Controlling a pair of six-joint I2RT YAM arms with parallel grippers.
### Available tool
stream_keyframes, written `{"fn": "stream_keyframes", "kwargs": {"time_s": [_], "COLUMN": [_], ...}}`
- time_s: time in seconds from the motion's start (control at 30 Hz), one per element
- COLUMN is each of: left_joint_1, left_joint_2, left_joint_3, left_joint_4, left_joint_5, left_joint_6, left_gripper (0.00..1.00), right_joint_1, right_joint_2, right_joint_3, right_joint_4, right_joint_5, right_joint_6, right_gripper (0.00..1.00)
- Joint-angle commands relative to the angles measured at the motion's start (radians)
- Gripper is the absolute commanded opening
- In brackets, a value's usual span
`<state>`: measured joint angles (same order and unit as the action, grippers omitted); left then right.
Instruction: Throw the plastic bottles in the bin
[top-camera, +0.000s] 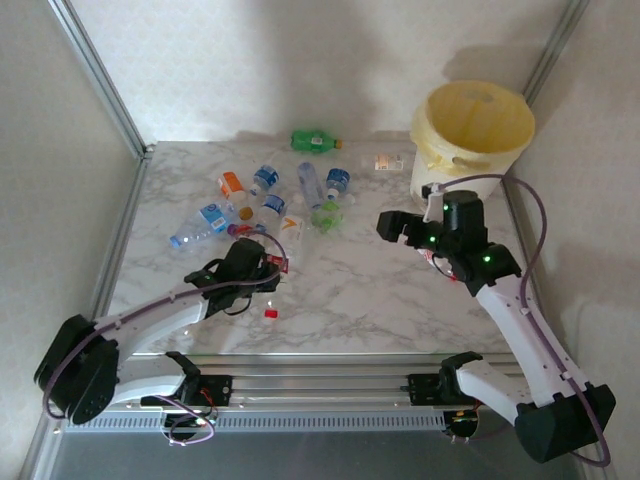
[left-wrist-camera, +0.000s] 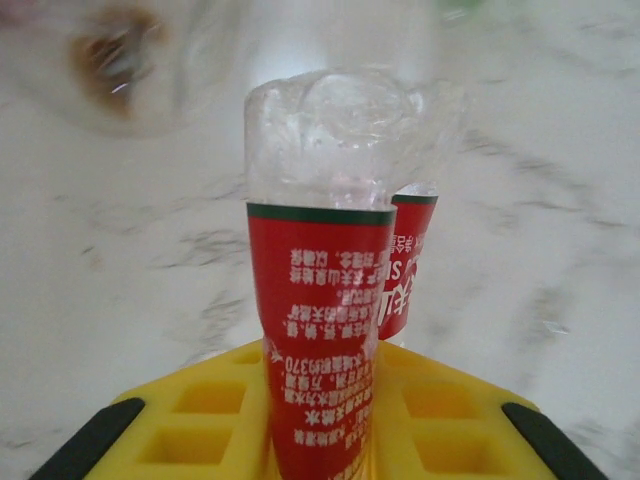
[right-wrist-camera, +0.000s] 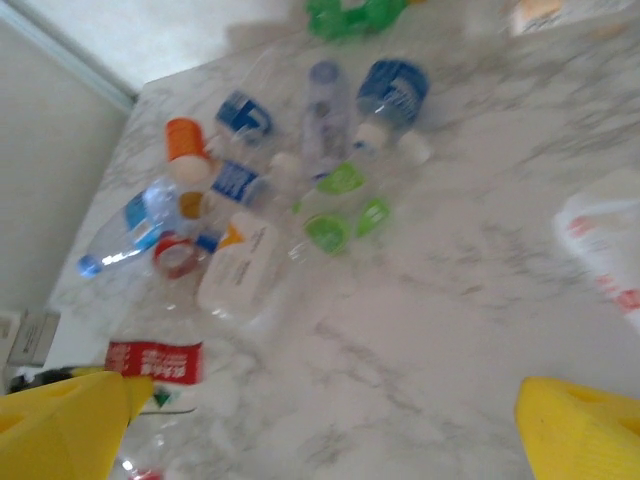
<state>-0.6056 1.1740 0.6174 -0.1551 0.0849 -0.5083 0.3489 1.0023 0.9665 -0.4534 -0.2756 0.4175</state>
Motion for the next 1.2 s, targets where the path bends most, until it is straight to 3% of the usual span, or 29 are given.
{"fn": "stream_keyframes", "kwargs": {"time_s": [0.0, 0.33, 0.47, 0.9, 1.17], "left_joint_1": [-0.025, -0.113, -0.135, -0.181, -0.186], "left_joint_2": [-0.09, -0.072, -0.034, 0.005, 0.021], "left_joint_3": [0.049, 0.125, 0.155, 0.174, 0.182], "left_joint_4": [0.154, 0.412, 0.454, 0.493, 0.53], "left_joint_5": [0.146, 0.367, 0.425, 0.498, 0.489], "left_joint_6": [0.063, 0.152, 0.168, 0.174, 0.176], "left_gripper": [0.17, 0.15, 0.14, 0.15, 0.16], "right_joint_1": [0.048, 0.102, 0.101, 0.102, 0.103], "right_joint_2": [-0.002, -0.069, -0.089, -0.05, -0.052], "right_joint_3": [-0.083, -0.278, -0.312, -0.338, -0.351], "right_joint_4": [0.172, 0.511, 0.566, 0.759, 0.757], "right_joint_5": [-0.202, -0.427, -0.446, -0.532, -0.557], "right_joint_6": [0.077, 0.104, 0.078, 0.13, 0.148], "right_gripper": [0.99, 0.97, 0.95, 0.73, 0.57]}}
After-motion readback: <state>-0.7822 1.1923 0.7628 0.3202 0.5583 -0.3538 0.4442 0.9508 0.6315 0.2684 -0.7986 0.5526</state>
